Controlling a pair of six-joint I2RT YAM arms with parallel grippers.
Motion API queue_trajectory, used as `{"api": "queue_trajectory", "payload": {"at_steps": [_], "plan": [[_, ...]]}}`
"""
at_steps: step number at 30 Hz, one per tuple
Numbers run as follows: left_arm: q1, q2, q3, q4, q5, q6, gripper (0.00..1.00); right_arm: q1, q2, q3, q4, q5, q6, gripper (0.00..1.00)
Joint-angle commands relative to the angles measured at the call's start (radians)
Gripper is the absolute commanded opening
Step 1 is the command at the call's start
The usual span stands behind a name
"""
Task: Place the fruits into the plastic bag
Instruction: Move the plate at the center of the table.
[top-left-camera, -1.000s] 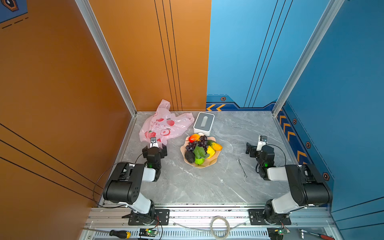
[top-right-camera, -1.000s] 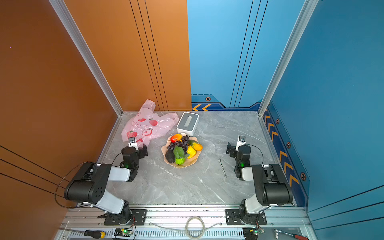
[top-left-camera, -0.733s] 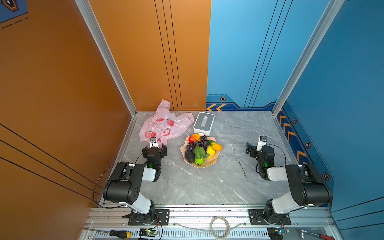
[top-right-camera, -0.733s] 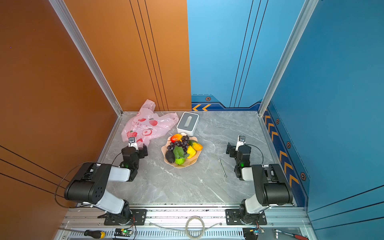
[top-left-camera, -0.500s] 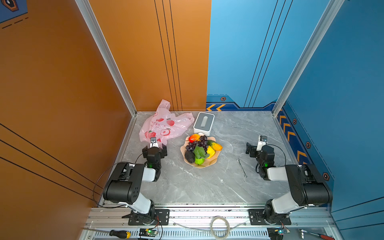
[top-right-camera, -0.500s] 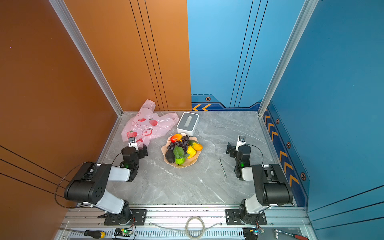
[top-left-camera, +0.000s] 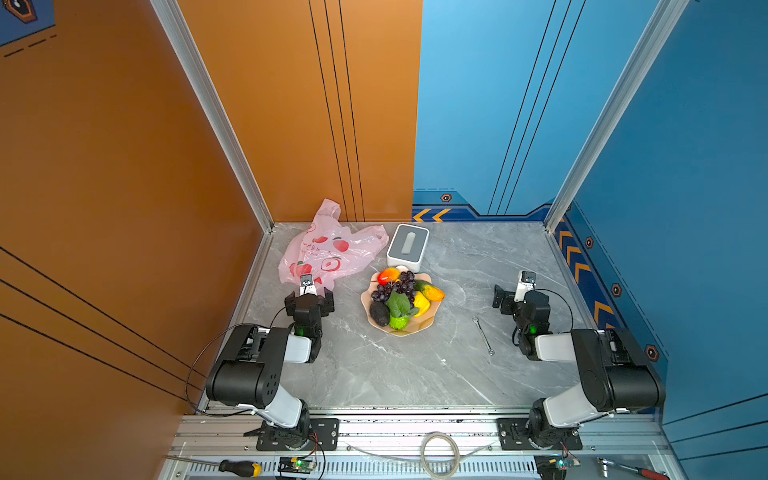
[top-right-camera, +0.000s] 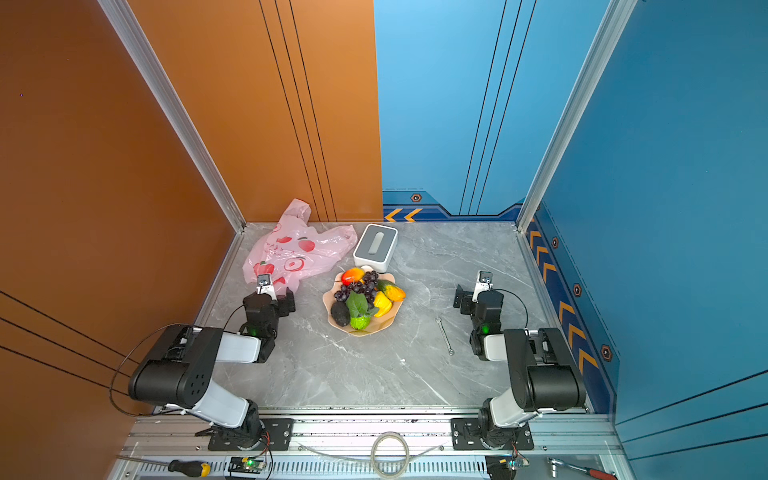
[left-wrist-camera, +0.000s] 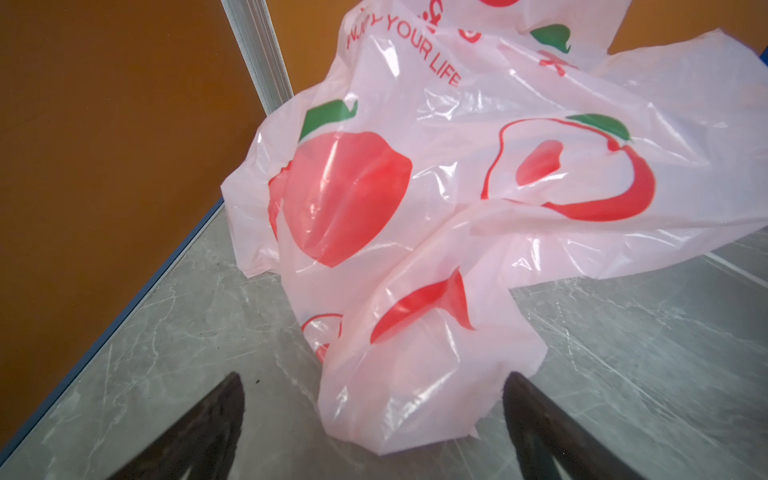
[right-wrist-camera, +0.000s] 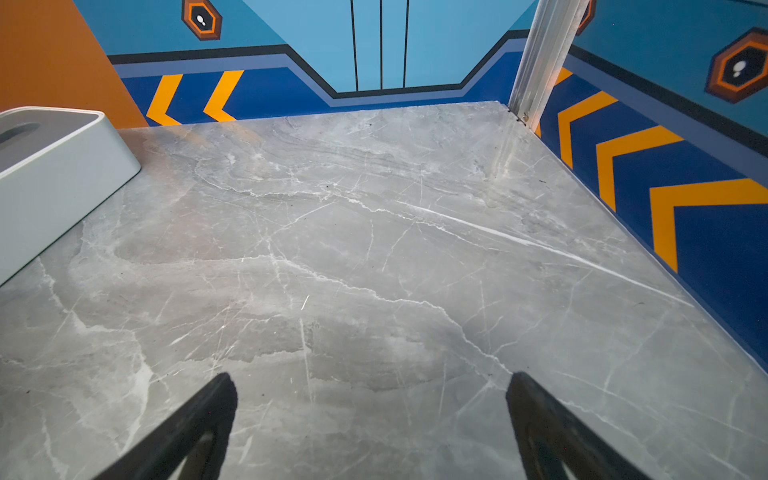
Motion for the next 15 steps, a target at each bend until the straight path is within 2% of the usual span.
{"api": "queue_trajectory", "payload": {"at_steps": [1,11,15], "plan": [[0.007,0.008,0.022,0.017,0.017,0.014,0.98,-0.008,0.014,0.02,0.012,-0.01,-0.004,1.0],[0.007,0.007,0.02,0.018,0.017,0.013,0.98,-0.006,0.014,0.014,0.02,0.005,-0.002,1.0],[0.008,-0.027,0.017,0.003,0.019,0.015,0.98,-0.003,-0.003,-0.025,0.087,0.031,0.004,1.0]]}}
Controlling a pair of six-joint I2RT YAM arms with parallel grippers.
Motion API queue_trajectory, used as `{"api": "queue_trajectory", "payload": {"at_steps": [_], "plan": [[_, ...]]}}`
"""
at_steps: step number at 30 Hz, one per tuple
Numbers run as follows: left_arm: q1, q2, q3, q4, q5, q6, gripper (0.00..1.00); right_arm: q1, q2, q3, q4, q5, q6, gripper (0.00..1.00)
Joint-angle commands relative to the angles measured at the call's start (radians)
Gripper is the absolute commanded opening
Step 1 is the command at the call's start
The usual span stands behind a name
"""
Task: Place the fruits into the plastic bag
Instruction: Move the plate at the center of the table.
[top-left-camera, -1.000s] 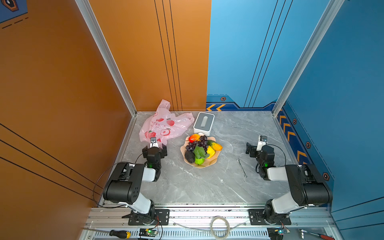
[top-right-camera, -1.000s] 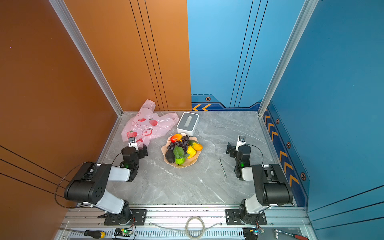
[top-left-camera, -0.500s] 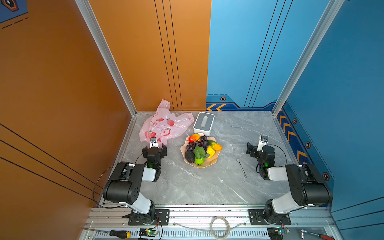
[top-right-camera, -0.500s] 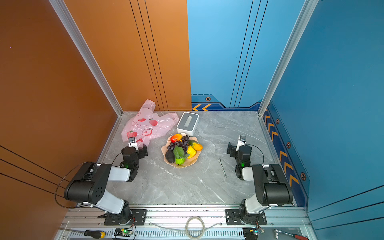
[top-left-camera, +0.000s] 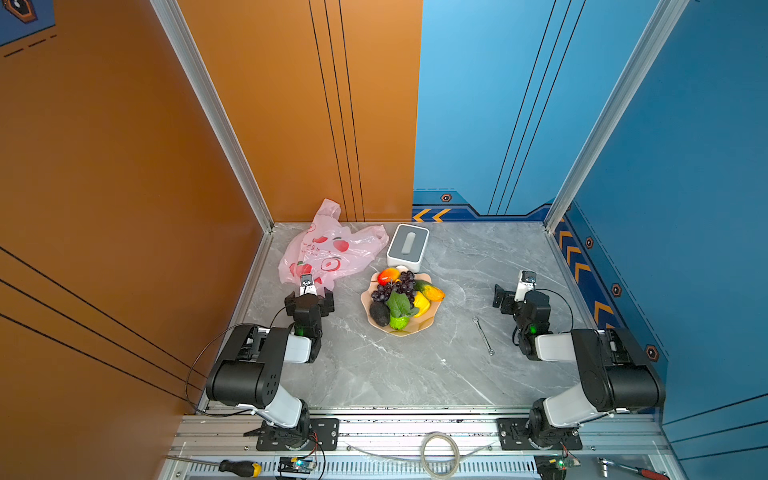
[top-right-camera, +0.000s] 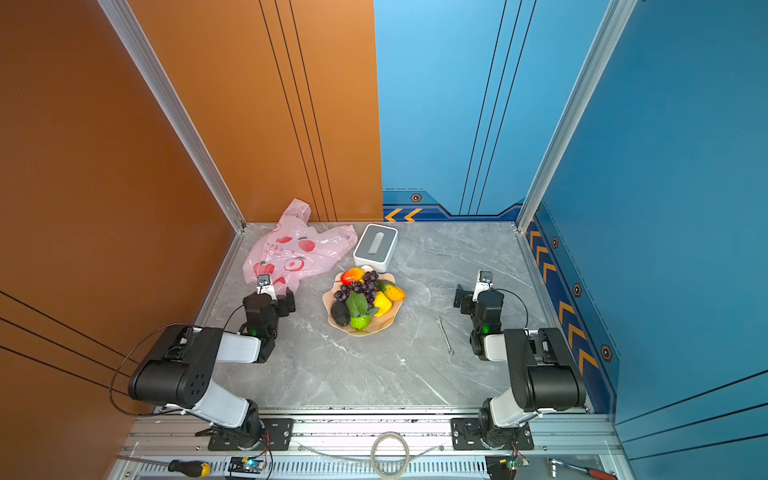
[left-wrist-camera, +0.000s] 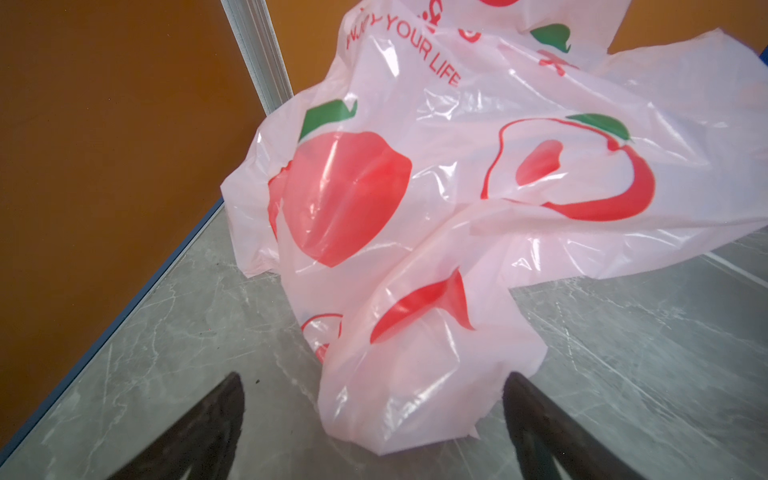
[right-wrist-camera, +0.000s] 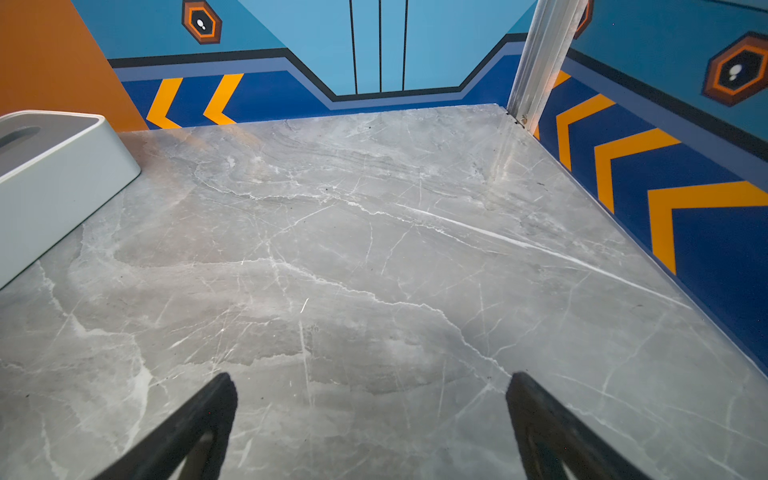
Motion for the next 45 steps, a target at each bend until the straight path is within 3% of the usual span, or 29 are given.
{"api": "queue_trajectory", "payload": {"at_steps": [1,8,10,17,24,29,31,36,45], "plan": [[0.011,-0.049,0.016,-0.016,0.013,0.009,0.98,-0.002,-0.021,-0.029,0.067,0.049,0.011,1.0],[0.012,-0.22,0.06,-0.234,-0.122,-0.036,0.98,0.016,-0.224,0.049,-0.249,0.215,0.046,1.0],[0.012,-0.284,0.105,-0.361,-0.172,-0.083,0.98,0.007,-0.3,0.093,-0.385,0.275,0.154,1.0],[0.031,-0.475,0.366,-0.984,-0.162,-0.402,0.98,-0.079,-0.522,0.284,-0.87,0.039,0.425,1.0],[0.037,-0.578,0.522,-1.274,0.029,-0.458,0.98,-0.068,-0.587,0.434,-1.109,-0.284,0.507,1.0],[0.039,-0.57,0.599,-1.445,0.305,-0.523,0.98,0.009,-0.57,0.526,-1.29,-0.381,0.53,1.0],[0.039,-0.573,0.577,-1.448,0.44,-0.563,0.98,0.036,-0.555,0.541,-1.324,-0.448,0.551,1.0],[0.033,-0.53,0.525,-1.411,0.654,-0.664,0.98,0.134,-0.545,0.534,-1.342,-0.506,0.595,1.0],[-0.018,-0.442,0.439,-1.258,0.72,-0.758,1.0,0.247,-0.508,0.443,-1.291,-0.521,0.63,1.0]]}}
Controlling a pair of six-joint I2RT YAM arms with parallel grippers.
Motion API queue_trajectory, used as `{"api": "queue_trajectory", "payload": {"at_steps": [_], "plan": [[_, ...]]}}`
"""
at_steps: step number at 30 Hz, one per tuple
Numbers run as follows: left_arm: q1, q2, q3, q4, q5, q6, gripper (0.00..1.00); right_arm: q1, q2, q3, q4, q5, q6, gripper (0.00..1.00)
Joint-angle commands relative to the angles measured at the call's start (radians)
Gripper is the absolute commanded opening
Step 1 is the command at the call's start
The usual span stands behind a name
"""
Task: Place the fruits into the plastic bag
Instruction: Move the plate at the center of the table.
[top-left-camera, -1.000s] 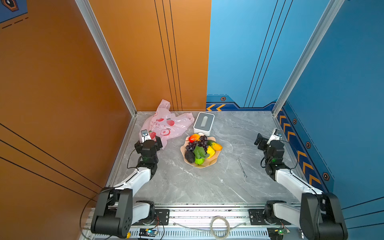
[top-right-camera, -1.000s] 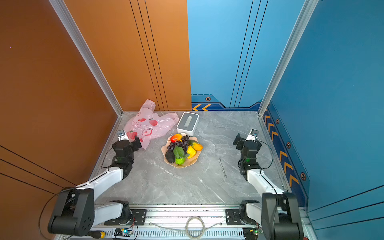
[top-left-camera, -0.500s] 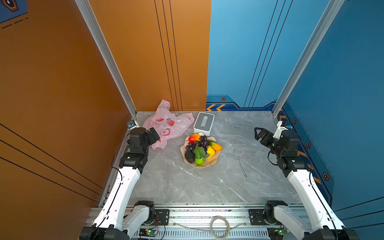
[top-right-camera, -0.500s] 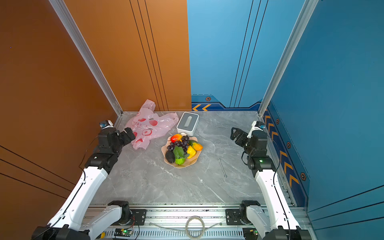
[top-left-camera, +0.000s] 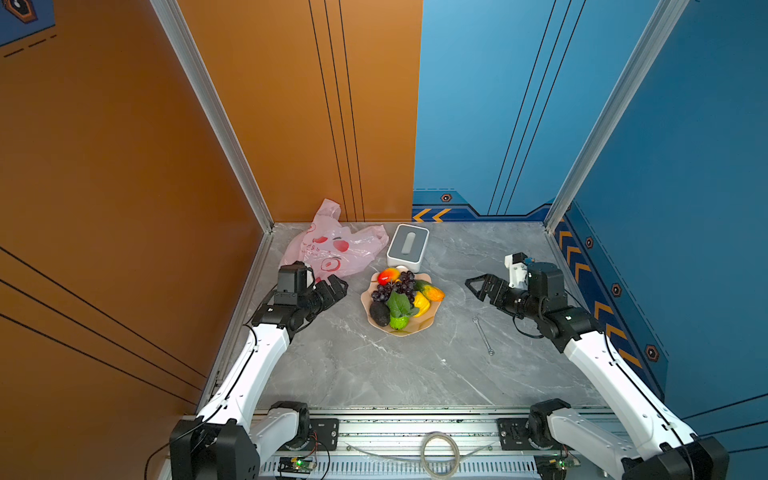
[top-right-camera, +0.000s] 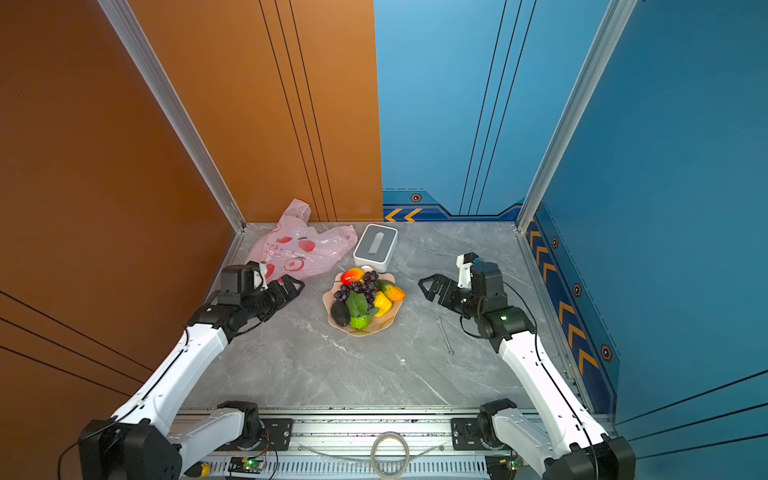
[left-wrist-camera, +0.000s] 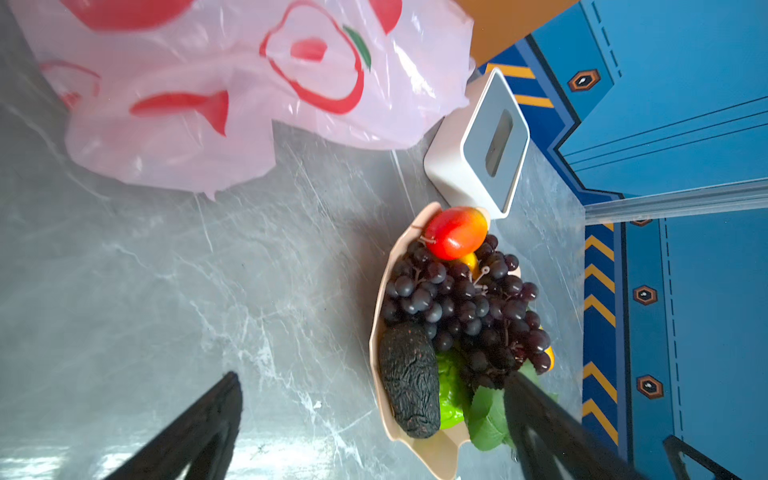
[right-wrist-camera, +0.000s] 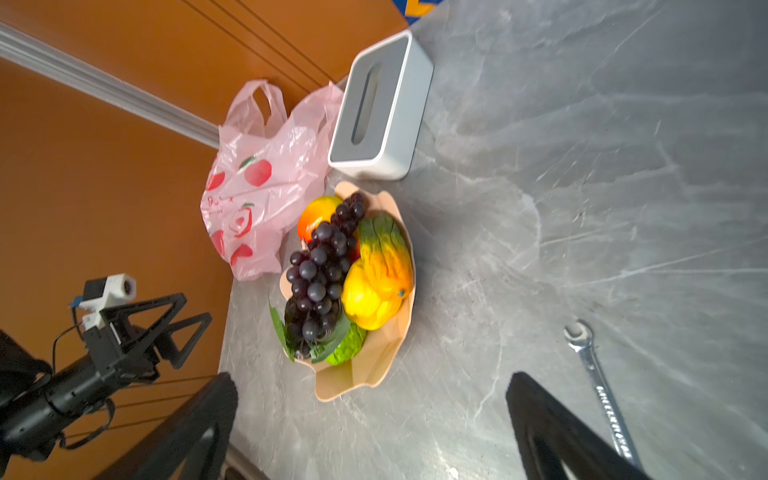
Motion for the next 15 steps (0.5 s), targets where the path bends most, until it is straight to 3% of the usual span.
{"api": "queue_trajectory", "payload": {"at_steps": [1,8,15], "plan": [[-0.023,0.035,-0.03,0.097,0.073,-0.055,1.0,0.014,0.019,-0.059,0.019,-0.033,0.034,1.0],[-0.068,0.211,-0.014,0.244,0.101,-0.072,1.0,0.014,0.062,-0.135,0.179,-0.096,0.092,1.0],[-0.096,0.411,0.059,0.329,0.104,-0.063,1.0,0.011,0.093,-0.127,0.202,-0.096,0.085,1.0]]}}
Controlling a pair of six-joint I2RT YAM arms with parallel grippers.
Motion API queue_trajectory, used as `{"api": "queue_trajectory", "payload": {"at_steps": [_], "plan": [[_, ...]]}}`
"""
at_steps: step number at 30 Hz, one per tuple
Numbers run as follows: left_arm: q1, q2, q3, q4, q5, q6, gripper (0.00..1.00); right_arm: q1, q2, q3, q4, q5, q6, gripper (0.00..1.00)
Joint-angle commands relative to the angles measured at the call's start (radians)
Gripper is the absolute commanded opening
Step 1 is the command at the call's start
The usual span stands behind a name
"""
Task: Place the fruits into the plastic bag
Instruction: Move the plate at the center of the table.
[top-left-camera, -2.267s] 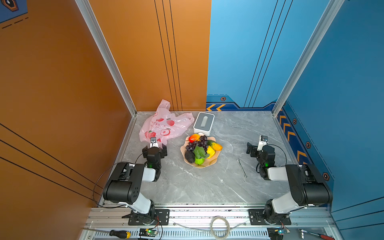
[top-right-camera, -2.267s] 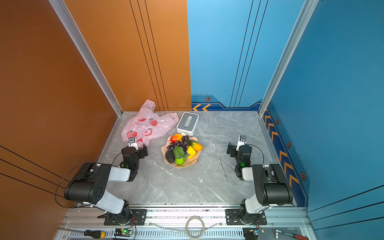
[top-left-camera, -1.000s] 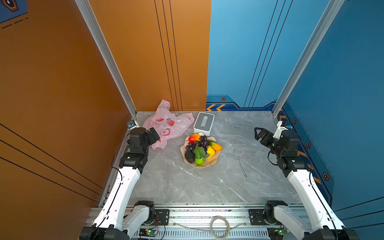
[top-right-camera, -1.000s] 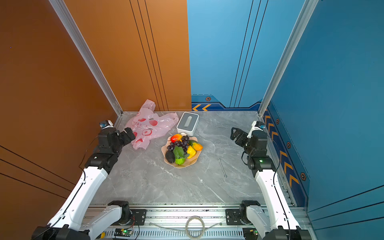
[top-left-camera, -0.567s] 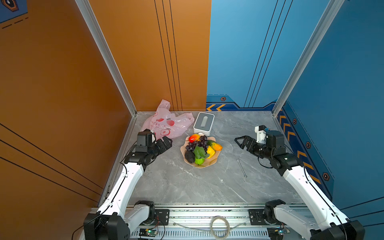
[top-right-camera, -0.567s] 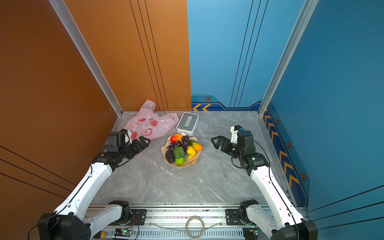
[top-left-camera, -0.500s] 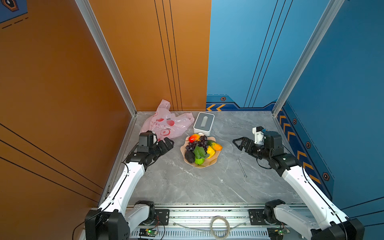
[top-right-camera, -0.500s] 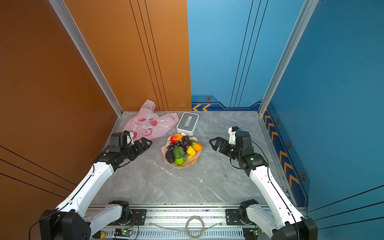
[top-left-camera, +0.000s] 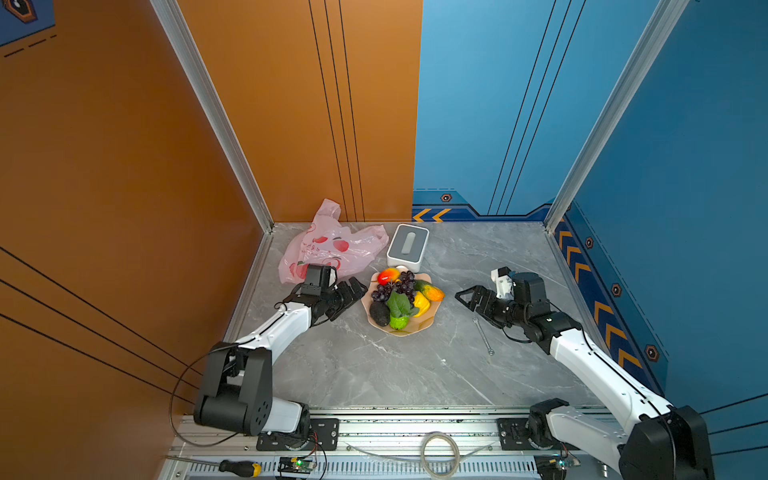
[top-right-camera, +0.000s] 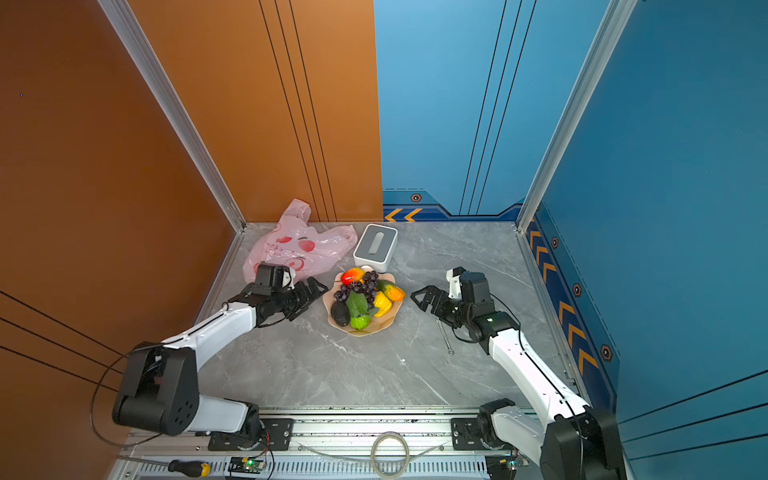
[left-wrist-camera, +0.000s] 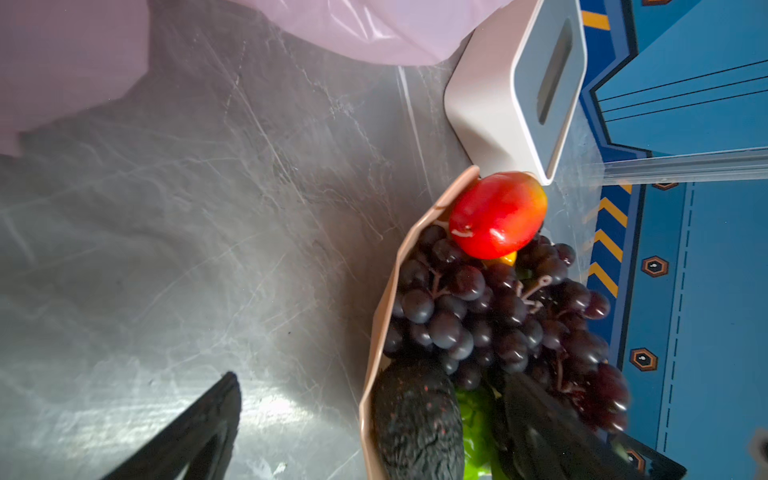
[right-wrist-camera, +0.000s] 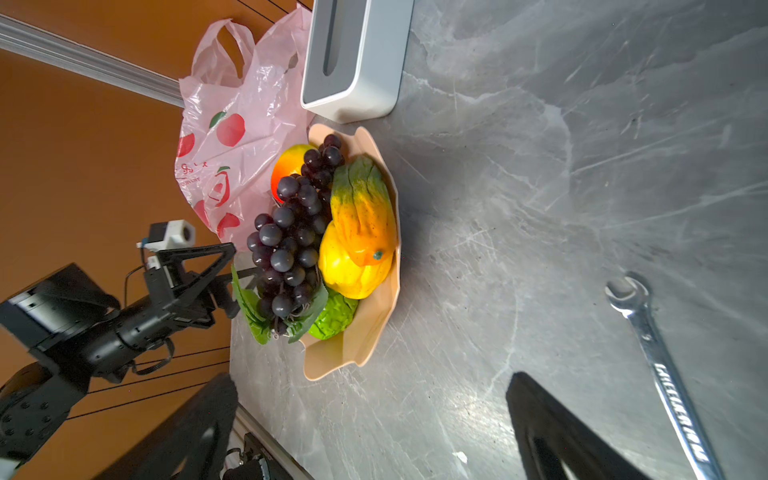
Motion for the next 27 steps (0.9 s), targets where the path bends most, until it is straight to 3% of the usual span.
{"api": "queue_trajectory", "payload": {"at_steps": [1,9,16,25,27], "plan": [[-0.019,0.064,0.059,0.08,0.027,-0.005,1.0,0.0,0.009,0.002,0.039,-0.016,0.006,1.0],[-0.081,0.202,0.169,0.101,0.022,-0.003,1.0,-0.031,-0.001,-0.005,0.029,-0.022,-0.003,1.0],[-0.098,0.248,0.177,0.143,0.027,-0.032,0.88,-0.055,-0.021,-0.009,0.011,-0.025,-0.013,1.0],[-0.128,0.255,0.18,0.16,0.031,-0.038,0.87,-0.062,-0.037,-0.032,0.006,-0.022,-0.016,1.0],[-0.145,0.26,0.185,0.165,0.032,-0.038,0.8,-0.064,-0.039,-0.037,0.006,-0.022,-0.015,1.0]]}}
